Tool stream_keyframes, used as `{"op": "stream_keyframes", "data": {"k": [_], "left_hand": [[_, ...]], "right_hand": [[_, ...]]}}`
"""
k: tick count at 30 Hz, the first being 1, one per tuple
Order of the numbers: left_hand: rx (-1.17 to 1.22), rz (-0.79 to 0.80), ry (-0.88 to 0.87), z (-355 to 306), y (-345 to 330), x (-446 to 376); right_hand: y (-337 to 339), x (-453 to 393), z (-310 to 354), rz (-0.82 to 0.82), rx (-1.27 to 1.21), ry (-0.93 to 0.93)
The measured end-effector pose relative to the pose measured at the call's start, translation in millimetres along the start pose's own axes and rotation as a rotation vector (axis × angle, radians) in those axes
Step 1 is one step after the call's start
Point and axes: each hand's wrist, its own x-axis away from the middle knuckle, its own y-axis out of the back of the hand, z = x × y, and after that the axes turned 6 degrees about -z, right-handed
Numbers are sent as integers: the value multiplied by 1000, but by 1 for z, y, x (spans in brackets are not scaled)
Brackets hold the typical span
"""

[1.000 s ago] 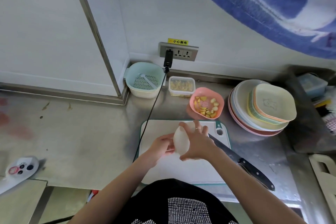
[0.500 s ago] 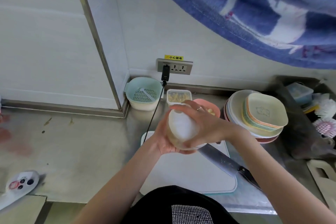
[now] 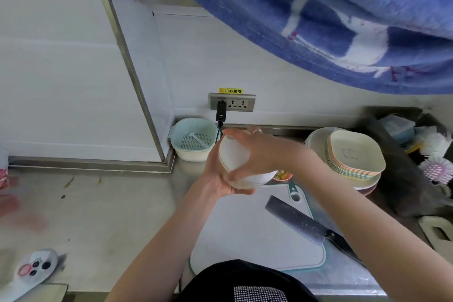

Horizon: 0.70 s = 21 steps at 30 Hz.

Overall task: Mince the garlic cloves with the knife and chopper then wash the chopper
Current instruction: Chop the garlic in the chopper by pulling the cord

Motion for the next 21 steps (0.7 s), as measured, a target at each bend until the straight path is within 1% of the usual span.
{"op": "stream_keyframes", "data": {"k": [5, 6, 8, 10, 12, 15, 16, 17, 18, 19, 20, 21], "left_hand": [[-43, 182, 70, 1, 8, 3], [-46, 183, 86, 1, 8, 6], [-78, 102, 52, 0, 5, 7], [-78, -25, -46, -1, 0, 8], [-10, -59, -79, 0, -5, 6], [35, -33, -124, 13, -1, -1], [35, -41, -123, 17, 4, -4], [3, -96, -131, 22, 11, -9], [-82, -171, -135, 26, 18, -11], [-209, -280, -123, 28, 27, -14], [-336, -340, -89, 30, 36, -15], [-412, -305, -10, 32, 44, -15]], "right_hand": [[2, 9, -3, 38, -111, 129], [0, 12, -4, 28, -127, 157], [-8, 16, -5, -64, -165, 177], [-17, 16, -8, -190, -191, 142], [-25, 12, -12, -242, -205, 112], [-35, 10, -13, -214, -235, 108], [-42, 10, -14, -197, -253, 83], [-49, 11, -17, -184, -262, 62], [-57, 14, -20, -168, -271, 49], [-65, 17, -25, -143, -261, 48], [-73, 20, -31, -104, -216, 72], [-80, 25, -36, -53, -131, 123]]}}
